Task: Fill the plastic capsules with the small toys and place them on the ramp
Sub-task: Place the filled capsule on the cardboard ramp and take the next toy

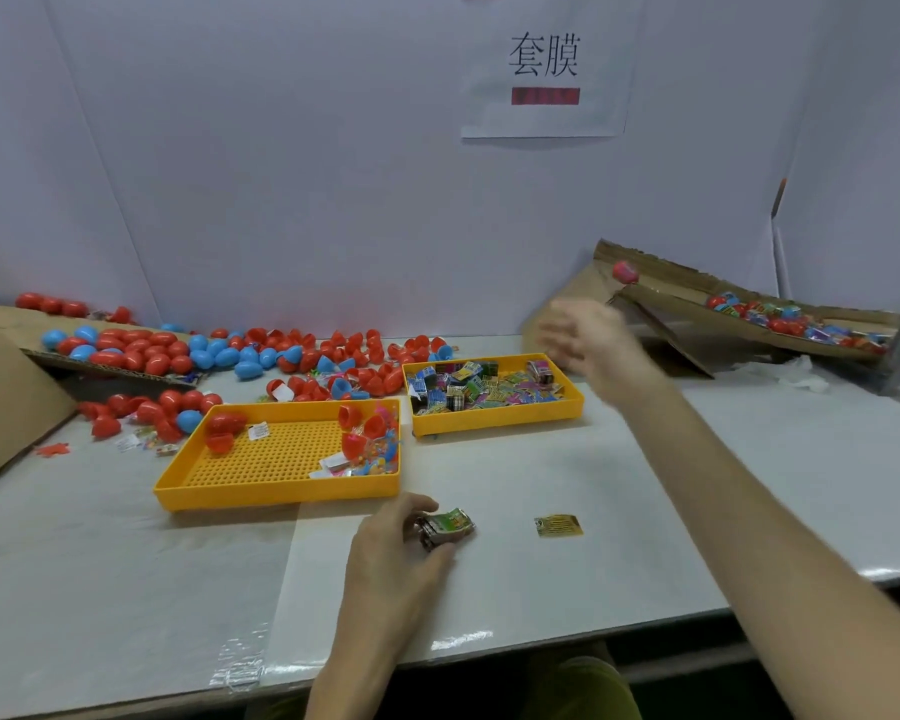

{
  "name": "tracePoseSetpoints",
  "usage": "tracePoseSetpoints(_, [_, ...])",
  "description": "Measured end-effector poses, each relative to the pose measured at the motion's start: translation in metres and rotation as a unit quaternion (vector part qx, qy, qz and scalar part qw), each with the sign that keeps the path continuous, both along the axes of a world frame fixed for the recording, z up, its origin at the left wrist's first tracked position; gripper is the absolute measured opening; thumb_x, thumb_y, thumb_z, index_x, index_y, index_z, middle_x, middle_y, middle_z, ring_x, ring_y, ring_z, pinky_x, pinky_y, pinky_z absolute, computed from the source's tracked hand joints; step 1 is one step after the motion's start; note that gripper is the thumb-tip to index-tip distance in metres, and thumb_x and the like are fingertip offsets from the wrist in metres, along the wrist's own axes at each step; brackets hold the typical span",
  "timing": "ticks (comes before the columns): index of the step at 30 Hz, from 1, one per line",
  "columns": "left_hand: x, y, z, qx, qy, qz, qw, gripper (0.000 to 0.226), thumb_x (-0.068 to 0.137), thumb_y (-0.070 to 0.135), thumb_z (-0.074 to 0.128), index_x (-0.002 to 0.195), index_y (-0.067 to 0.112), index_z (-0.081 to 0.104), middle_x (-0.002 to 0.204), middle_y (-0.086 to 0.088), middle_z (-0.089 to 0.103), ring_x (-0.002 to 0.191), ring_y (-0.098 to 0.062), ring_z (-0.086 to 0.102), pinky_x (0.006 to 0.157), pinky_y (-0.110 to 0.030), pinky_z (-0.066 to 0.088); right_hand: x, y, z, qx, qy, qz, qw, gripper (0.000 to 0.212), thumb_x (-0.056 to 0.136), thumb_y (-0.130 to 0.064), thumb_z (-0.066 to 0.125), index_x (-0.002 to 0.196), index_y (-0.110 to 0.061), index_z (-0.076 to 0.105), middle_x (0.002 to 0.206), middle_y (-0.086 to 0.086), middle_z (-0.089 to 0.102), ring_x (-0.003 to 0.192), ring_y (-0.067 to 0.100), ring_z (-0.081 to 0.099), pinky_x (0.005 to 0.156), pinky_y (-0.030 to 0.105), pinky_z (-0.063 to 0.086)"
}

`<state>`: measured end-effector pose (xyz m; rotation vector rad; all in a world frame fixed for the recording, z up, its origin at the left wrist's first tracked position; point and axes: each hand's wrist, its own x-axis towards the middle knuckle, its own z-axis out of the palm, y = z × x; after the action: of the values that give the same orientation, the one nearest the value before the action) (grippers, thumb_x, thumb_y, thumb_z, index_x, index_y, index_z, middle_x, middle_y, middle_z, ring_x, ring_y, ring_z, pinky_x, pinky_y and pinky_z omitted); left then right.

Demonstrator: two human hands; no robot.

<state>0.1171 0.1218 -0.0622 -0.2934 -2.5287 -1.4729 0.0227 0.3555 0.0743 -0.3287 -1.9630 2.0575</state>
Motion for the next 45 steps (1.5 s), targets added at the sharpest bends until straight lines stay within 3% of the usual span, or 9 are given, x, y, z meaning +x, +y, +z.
tracePoseSetpoints(4, [0.0,0.0,-0.001,0.006,-0.01,0.006,1.0,0.037,0.078,0.008,0.079,0.105,0.029,0.065,0.096,0.011,0.069,0.094,-0.006,0.065,0.083,-0.016,0.049,0.053,-0.037,-0.081,0.188,-0.033,0.066,0.979,0.012,0.096,-0.021,0.062,0.093,-0.018,0.073,0.075,-0.005,0.073,0.06,0.006,0.064,0.057,0.02,0.046])
tracePoseSetpoints(8, [0.001,-0.001,-0.001,0.021,-0.013,0.001,1.0,0.034,0.078,0.011,0.081,0.103,0.028,0.066,0.09,0.014,0.069,0.088,0.0,0.064,0.078,-0.015,0.051,0.089,-0.07,-0.126,0.277,-0.046,0.073,0.957,0.003,0.086,-0.036,0.073,0.086,-0.033,0.072,0.071,-0.012,0.068,0.063,-0.001,0.058,0.062,0.019,0.044])
tracePoseSetpoints(10, [0.001,-0.001,-0.001,0.026,-0.014,-0.002,1.0,0.033,0.078,0.01,0.08,0.102,0.027,0.066,0.089,0.013,0.069,0.085,0.001,0.064,0.078,-0.016,0.052,0.095,-0.078,-0.132,0.308,-0.039,0.06,0.949,0.01,0.081,-0.039,0.076,0.088,-0.039,0.07,0.071,-0.014,0.066,0.065,-0.005,0.057,0.062,0.016,0.042])
tracePoseSetpoints(25, [0.001,-0.002,0.0,0.044,-0.025,-0.009,0.999,0.022,0.075,0.0,0.079,0.086,0.018,0.069,0.079,0.006,0.071,0.079,0.0,0.063,0.068,-0.007,0.045,0.095,-0.073,-0.138,0.298,-0.013,0.059,0.953,0.017,0.084,-0.025,0.075,0.096,-0.036,0.069,0.074,-0.009,0.067,0.061,-0.002,0.055,0.07,0.027,0.049])
tracePoseSetpoints(33, [0.001,-0.002,0.0,0.04,-0.022,-0.012,0.999,0.025,0.076,0.001,0.078,0.088,0.021,0.069,0.081,0.01,0.07,0.081,0.003,0.063,0.07,-0.009,0.049,0.095,-0.072,-0.137,0.306,-0.01,0.064,0.95,0.019,0.092,-0.02,0.064,0.095,-0.036,0.072,0.085,-0.01,0.071,0.073,0.0,0.061,0.072,0.024,0.048])
tracePoseSetpoints(35, [0.001,-0.003,0.0,0.048,-0.02,-0.012,0.999,0.026,0.075,0.003,0.08,0.087,0.023,0.068,0.08,0.01,0.07,0.08,-0.001,0.064,0.07,-0.011,0.05,0.097,-0.072,-0.136,0.304,-0.004,0.098,0.948,0.022,0.088,-0.02,0.068,0.099,-0.039,0.071,0.096,-0.016,0.07,0.074,-0.002,0.058,0.072,0.018,0.046])
tracePoseSetpoints(38, [0.002,-0.004,0.0,0.044,-0.02,-0.015,0.999,0.029,0.076,0.01,0.081,0.09,0.031,0.067,0.086,0.016,0.071,0.083,-0.001,0.064,0.072,-0.011,0.05,0.102,-0.071,-0.135,0.309,0.014,0.161,0.937,0.04,0.081,-0.017,0.075,0.111,-0.042,0.068,0.11,-0.026,0.067,0.092,-0.003,0.06,0.078,0.007,0.044])
tracePoseSetpoints(42, [0.0,-0.003,-0.001,0.053,-0.016,0.001,0.998,0.016,0.084,0.021,0.076,0.087,0.035,0.069,0.085,0.023,0.069,0.085,0.001,0.064,0.072,-0.011,0.049,0.103,-0.07,-0.134,0.32,0.03,0.161,0.933,0.045,0.077,-0.009,0.073,0.112,-0.038,0.069,0.099,-0.017,0.072,0.094,-0.004,0.063,0.077,0.005,0.042])
tracePoseSetpoints(45, [-0.001,-0.002,-0.002,0.077,-0.019,0.035,0.996,0.009,0.086,0.025,0.075,0.088,0.031,0.068,0.081,0.012,0.069,0.081,0.001,0.062,0.067,-0.01,0.047,0.104,-0.071,-0.135,0.329,0.044,0.163,0.929,0.046,0.076,-0.009,0.075,0.111,-0.038,0.069,0.096,-0.017,0.071,0.092,-0.003,0.063,0.076,0.006,0.042])
